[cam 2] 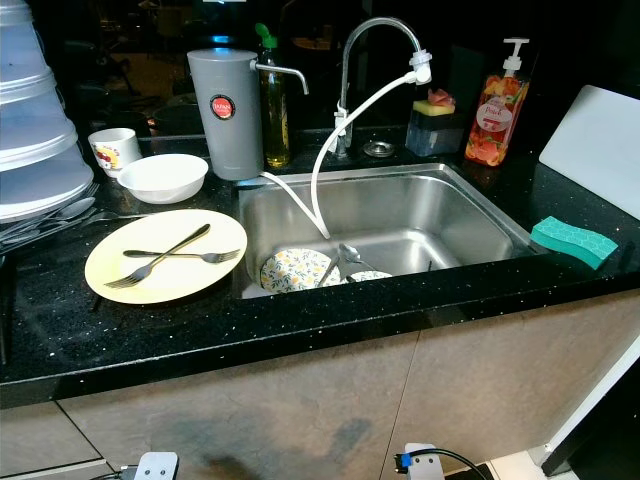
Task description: Kitchen organization
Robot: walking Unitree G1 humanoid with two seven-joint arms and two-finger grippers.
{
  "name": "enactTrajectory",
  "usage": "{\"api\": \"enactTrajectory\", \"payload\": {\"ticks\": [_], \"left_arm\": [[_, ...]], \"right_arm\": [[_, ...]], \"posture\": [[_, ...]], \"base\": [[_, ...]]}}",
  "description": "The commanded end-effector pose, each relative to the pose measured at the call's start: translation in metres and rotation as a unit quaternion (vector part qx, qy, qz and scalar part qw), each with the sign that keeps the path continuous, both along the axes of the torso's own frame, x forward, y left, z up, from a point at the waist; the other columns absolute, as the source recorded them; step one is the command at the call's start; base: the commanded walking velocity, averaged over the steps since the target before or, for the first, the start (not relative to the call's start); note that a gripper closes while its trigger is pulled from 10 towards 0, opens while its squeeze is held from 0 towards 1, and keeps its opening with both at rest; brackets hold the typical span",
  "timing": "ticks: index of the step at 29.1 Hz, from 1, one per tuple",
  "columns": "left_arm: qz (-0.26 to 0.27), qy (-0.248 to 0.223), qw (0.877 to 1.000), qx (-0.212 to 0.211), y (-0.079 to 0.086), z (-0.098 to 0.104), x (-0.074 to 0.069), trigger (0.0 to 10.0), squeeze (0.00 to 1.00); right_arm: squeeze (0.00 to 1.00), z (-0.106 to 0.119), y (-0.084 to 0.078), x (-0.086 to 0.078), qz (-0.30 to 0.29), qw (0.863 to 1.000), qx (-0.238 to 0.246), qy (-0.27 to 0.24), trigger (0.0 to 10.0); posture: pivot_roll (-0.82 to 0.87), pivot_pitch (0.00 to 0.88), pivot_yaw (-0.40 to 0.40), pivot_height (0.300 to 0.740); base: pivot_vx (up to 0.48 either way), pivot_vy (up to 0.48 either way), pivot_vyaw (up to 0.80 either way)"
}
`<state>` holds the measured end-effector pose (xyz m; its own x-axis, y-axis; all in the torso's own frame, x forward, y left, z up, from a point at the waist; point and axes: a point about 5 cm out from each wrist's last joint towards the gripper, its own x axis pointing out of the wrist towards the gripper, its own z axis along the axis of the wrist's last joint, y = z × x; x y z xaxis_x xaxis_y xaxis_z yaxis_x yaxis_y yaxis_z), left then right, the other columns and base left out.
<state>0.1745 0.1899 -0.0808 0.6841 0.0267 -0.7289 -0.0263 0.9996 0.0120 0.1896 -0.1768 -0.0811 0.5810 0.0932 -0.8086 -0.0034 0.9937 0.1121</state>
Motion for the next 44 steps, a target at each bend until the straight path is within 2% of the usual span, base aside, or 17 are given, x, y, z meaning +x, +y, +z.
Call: {"api": "enactTrajectory", "payload": {"ticks": [1,15,23,35,44], "left_arm": [[-0.013,0.001,1.000,0.007,-0.001,0.000,-0.001,10.0,0.00],[-0.028,-0.001,1.000,0.004,-0.008,0.002,0.008,10.0,0.00],[-0.029,0.000,1.000,0.003,-0.011,0.002,0.009,10.0,0.00],[-0.033,0.004,0.999,-0.003,-0.017,0.001,0.008,10.0,0.00],[-0.037,0.003,0.999,-0.003,-0.026,0.003,0.015,10.0,0.00]], "right_arm": [[0.00,-0.001,-0.002,-0.002,-0.006,1.000,-0.002,0.011,10.0],[0.00,0.001,-0.009,0.001,-0.019,1.000,-0.005,0.003,10.0],[0.00,0.005,-0.019,0.005,-0.019,1.000,-0.016,-0.002,10.0],[0.00,0.006,-0.023,0.007,-0.021,1.000,-0.021,-0.007,10.0],[0.00,0.009,-0.024,0.012,-0.019,0.999,-0.028,-0.013,10.0]], "posture": [[0.04,0.009,-0.010,0.740],[0.01,0.000,0.016,0.740],[0.00,0.000,0.008,0.740],[-0.02,0.000,0.009,0.740],[-0.02,0.000,0.002,0.740]], "base": [[0.000,0.000,0.00],[0.000,0.000,0.00],[0.000,0.000,0.00],[0.000,0.000,0.00],[0.000,0.000,0.00]]}}
